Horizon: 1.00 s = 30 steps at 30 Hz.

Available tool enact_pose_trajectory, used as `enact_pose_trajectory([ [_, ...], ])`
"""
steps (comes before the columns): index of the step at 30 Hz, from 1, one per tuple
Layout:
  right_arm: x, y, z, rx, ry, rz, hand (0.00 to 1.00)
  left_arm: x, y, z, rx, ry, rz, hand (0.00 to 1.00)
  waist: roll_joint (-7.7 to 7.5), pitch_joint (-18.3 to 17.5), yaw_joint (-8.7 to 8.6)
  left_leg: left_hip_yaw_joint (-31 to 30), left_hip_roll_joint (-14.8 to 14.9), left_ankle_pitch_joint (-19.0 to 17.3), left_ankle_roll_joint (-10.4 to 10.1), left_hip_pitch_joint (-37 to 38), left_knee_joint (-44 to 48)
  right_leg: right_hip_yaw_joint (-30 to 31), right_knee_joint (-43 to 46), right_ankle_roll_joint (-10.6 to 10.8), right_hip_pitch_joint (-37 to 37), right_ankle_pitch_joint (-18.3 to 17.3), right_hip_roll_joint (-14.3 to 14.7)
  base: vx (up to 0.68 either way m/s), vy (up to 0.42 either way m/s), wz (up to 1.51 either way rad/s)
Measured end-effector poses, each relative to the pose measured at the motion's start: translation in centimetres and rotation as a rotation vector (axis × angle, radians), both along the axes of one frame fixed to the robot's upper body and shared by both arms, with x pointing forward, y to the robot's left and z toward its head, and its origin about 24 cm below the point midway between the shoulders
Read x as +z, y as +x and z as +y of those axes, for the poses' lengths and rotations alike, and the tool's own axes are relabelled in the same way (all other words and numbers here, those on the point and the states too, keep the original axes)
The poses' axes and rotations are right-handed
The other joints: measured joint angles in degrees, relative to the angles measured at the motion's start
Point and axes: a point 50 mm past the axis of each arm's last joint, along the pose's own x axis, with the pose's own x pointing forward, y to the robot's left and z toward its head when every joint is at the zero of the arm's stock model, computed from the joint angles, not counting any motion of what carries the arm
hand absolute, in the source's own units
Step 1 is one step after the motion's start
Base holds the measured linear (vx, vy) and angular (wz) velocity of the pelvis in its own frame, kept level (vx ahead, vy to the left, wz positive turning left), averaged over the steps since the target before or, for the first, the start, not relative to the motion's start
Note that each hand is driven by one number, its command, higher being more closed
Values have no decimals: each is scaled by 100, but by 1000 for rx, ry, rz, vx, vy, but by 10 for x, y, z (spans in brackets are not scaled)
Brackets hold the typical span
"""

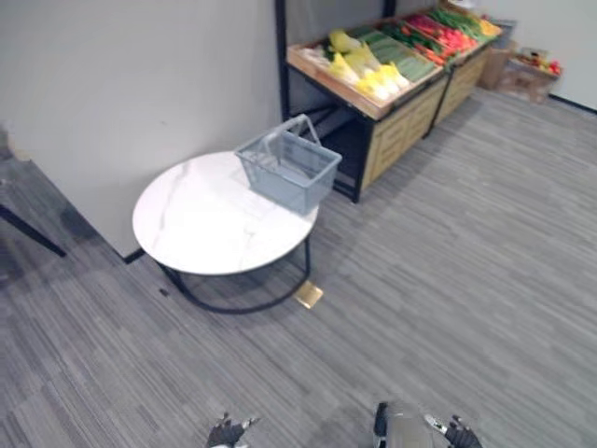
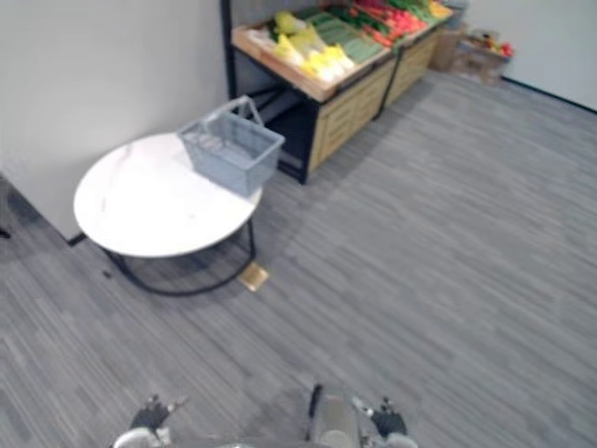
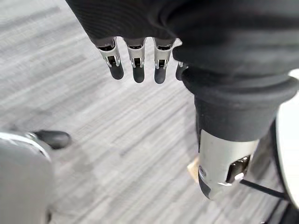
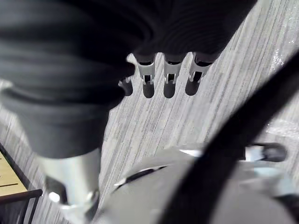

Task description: Pick vegetable in the basket

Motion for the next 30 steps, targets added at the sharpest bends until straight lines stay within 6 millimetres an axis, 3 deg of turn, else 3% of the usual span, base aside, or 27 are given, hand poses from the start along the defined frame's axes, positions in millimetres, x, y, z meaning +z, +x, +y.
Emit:
enact_pose_trajectory([
  [1, 1, 0, -1, 0, -5, -7, 0, 0, 1, -5, 3, -14, -6, 0, 49, -4, -17, -7, 63, -164, -7, 59, 15, -62, -559, -5, 14, 23, 28, 408, -122, 45],
  [3, 1, 0, -2, -1, -7, -7, 0, 0, 3, -8, 25, -23, -24, 0, 74, 23, 11, -151, 216, -560, -225, 299, 127, 26, -2613, 34, 49, 193, 83, 560, -236, 35],
  [5, 2, -1, -4, -3, -13, -8, 0, -1, -1, -11, 71, -41, -19, 0, 137, 67, 12, -297, 424, -924, -402, 518, 226, 123, -3308, 68, 135, 373, 106, 743, -367, 34],
  [6, 3, -1, -6, -2, -21, -13, 0, -4, -5, -16, 91, -61, -3, 0, 215, 99, 29, -321, 636, -1006, -432, 699, 290, 102, -2896, 116, 138, 810, 230, 627, -314, 35],
  [7, 3, 1, -7, 5, -25, -19, 0, -5, -6, -16, 95, -64, 3, 0, 266, 102, 30, -358, 702, -947, -504, 701, 402, 105, -2583, 106, 77, 802, 245, 615, -324, 37],
  [10, 6, 3, -16, 37, -60, -23, 0, -7, -11, -26, 116, -102, 17, 0, 492, 29, 35, -707, 1059, -328, -730, 522, 1224, -66, -1580, -291, 25, 72, 378, 580, -336, 22],
  [12, 6, 5, -19, 41, -62, -10, 0, -8, -12, -25, 132, -108, 15, 0, 603, 16, 8, -1028, 1262, 403, -882, -157, 2740, -295, -1553, -353, 406, -317, 480, 756, -379, 32],
  [13, 6, 4, -20, 52, -67, 5, 0, -7, -9, -25, 130, -109, 8, 0, 602, 85, -10, -1269, 1440, 1081, -1294, -807, 4099, -458, -1749, -440, 813, -436, 518, 693, -263, 31],
  [14, 5, 4, -21, 57, -70, 18, 0, -5, -6, -23, 129, -106, -9, 0, 635, 106, 52, -1036, 1666, 1003, -1230, -1331, 5182, -524, -1976, -496, 1255, -470, 609, 540, -154, 25],
  [15, 5, 5, -20, 70, -73, 23, 0, -5, -4, -20, 139, -101, -16, 0, 603, 125, 58, -765, 1786, 819, -1132, -1622, 5615, -559, -2188, -502, 1656, -473, 630, 406, -119, 9],
  [17, 5, 9, -15, 115, -78, 21, 0, -3, -1, -15, 144, -86, -33, 0, 513, 135, 97, -307, 1825, 446, -829, -2089, 5777, -656, -2691, -497, 2370, -476, 578, 400, -67, 13],
  [18, 5, 12, -12, 127, -75, 14, 0, 0, 5, -14, 137, -79, -58, 0, 466, 113, 178, -16, 1811, 278, -794, -2513, 5580, -748, -2997, -384, 2685, -545, 516, 404, -29, 12],
  [20, 5, 18, -7, 126, -64, 0, 0, 2, 10, -13, 127, -70, -76, 0, 475, 119, 201, 472, 1781, 140, -693, -2961, 4677, -955, -3251, -213, 3036, -569, 456, 485, 103, 27],
  [22, 6, 18, -6, 121, -63, -11, 0, 1, 9, -14, 105, -63, -66, 0, 516, 105, 192, 1293, 1636, 527, -395, -2999, 3008, -1115, -3311, 35, 3350, -713, 439, 470, 189, 46],
  [23, 8, 19, -11, 123, -80, -22, 0, 0, 6, -19, 97, -71, -52, 0, 646, 53, 207, 1660, 1571, 969, 221, -2980, 2118, -1129, -3318, 261, 3511, -893, 564, 424, 201, 76],
  [24, 6, 19, 0, 137, -59, -14, 0, 2, 13, -10, 78, -47, -65, 0, 369, 24, 163, 1686, 1253, 912, 230, -2890, 1965, -1006, -3384, 262, 3623, -997, 392, 402, 200, 74],
  [26, 6, 28, 11, 167, -36, -34, 0, 5, 15, 0, 67, -21, -76, 0, 77, -13, 212, 1659, 922, 867, 176, -2881, 1682, -663, -3731, 181, 3583, -914, 390, 323, 127, 52],
  [28, 6, 35, 13, 177, -31, -38, 0, 4, 12, 3, 69, -13, -60, 0, 40, -25, 222, 1646, 793, 738, 200, -2763, 1672, -514, -3672, 146, 3624, -731, 325, 284, 89, 13],
  [30, 6, 37, 16, 198, -25, -44, 0, 0, -1, 12, 77, 2, -5, 0, 51, -24, 247, 1780, 630, 683, 137, -2210, 1131, -169, -2868, 134, 3413, -458, 162, 254, 119, -30],
])
